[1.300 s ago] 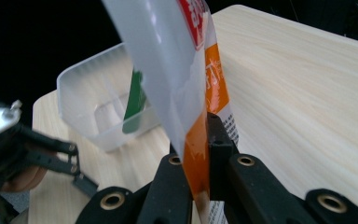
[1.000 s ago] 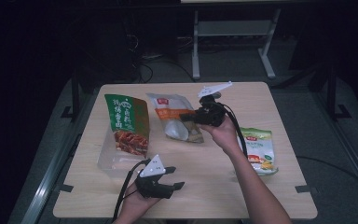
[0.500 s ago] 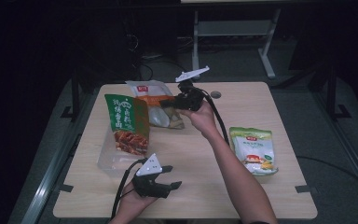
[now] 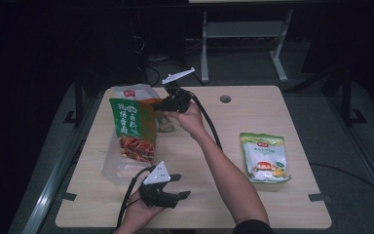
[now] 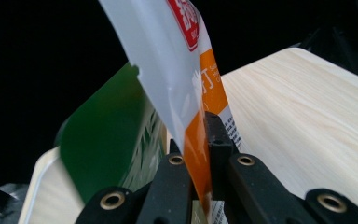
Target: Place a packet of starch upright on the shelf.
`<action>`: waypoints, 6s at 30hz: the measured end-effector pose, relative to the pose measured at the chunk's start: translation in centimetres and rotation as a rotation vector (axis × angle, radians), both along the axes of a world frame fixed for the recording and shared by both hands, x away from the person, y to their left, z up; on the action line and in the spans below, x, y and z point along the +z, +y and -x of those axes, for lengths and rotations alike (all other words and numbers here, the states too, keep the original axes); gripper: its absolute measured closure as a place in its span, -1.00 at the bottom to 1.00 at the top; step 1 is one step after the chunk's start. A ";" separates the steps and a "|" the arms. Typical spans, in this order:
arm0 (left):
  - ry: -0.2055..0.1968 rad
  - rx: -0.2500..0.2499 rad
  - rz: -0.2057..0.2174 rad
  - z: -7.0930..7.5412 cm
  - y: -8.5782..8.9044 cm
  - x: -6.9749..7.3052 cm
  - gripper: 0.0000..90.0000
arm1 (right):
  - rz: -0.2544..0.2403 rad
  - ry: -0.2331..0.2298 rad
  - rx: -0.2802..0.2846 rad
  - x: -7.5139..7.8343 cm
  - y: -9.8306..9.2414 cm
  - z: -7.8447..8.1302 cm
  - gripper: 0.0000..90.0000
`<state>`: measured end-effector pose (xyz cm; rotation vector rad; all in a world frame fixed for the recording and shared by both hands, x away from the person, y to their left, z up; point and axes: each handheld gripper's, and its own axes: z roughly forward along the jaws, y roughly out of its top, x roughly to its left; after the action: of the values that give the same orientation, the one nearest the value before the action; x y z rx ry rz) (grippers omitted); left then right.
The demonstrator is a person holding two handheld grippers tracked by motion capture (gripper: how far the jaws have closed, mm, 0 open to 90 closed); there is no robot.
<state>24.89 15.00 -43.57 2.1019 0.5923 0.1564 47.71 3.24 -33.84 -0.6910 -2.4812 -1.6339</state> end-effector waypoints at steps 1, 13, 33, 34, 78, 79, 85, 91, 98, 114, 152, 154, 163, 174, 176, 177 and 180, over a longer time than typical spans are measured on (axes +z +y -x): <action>-0.003 -0.003 -0.002 0.0 0.0 0.0 -0.22 | -0.006 0.002 0.000 -0.2 0.3 -0.1 1.00; -0.007 -0.015 0.000 0.1 -0.2 0.1 -0.22 | -0.062 0.046 0.011 -3.0 3.8 -1.0 1.00; -0.008 -0.014 0.001 0.1 -0.2 0.0 -0.23 | -0.078 0.066 0.011 -8.0 3.8 -1.3 0.99; -0.008 -0.014 0.001 0.1 -0.3 0.0 -0.23 | -0.071 0.064 0.012 -8.1 3.7 -1.3 0.99; -0.006 -0.002 -0.039 -0.3 -0.5 -0.3 -0.34 | 0.067 0.021 -0.117 -4.4 -8.1 2.4 0.22; -0.006 -0.002 -0.039 -0.3 -0.5 -0.3 -0.34 | 0.067 0.021 -0.117 -4.4 -8.1 2.4 0.22; -0.003 0.004 -0.033 -0.4 -0.4 -0.2 -0.34 | 0.063 0.025 -0.156 -4.2 -10.9 3.4 0.14; -0.007 0.005 -0.041 -0.3 -0.4 -0.1 -0.35 | 0.086 0.029 -0.193 -4.1 -13.3 4.3 0.05; -0.017 0.012 -0.040 -0.2 -0.2 0.0 -0.35 | 0.101 0.029 -0.228 -3.8 -15.7 5.1 0.00; -0.009 0.023 -0.038 -0.3 -0.1 0.0 -0.38 | 0.148 0.065 -0.292 -4.5 -20.4 6.9 -0.10; 0.021 -0.020 -0.022 -3.1 -5.8 -0.1 -0.43 | 0.322 0.158 -0.543 -8.4 -33.3 12.6 -0.20; 0.017 -0.028 -0.025 -3.2 -6.2 0.0 -0.43 | 0.328 0.170 -0.555 -8.7 -33.9 12.9 -0.21; 0.025 -0.037 -0.031 -3.5 -7.1 0.2 -0.43 | 0.344 0.190 -0.601 -9.4 -35.8 13.5 -0.22; 0.034 -0.051 -0.032 -3.9 -8.2 0.2 -0.43 | 0.379 0.239 -0.644 -11.0 -36.8 13.3 -0.22; 0.034 -0.054 -0.031 -4.0 -8.4 0.2 -0.43 | 0.355 0.262 -0.654 -11.2 -37.0 13.3 -0.21; 0.031 -0.059 -0.034 -4.0 -8.4 0.2 -0.43 | 0.344 0.269 -0.649 -11.3 -37.1 13.2 -0.19; 0.040 -0.064 -0.041 -4.2 -8.9 0.1 -0.43 | 0.299 0.318 -0.642 -11.6 -37.5 13.0 -0.03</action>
<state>29.10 6.13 -43.51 2.1650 0.5491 0.0908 34.69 -34.23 -45.47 -1.7751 -2.4127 -1.1425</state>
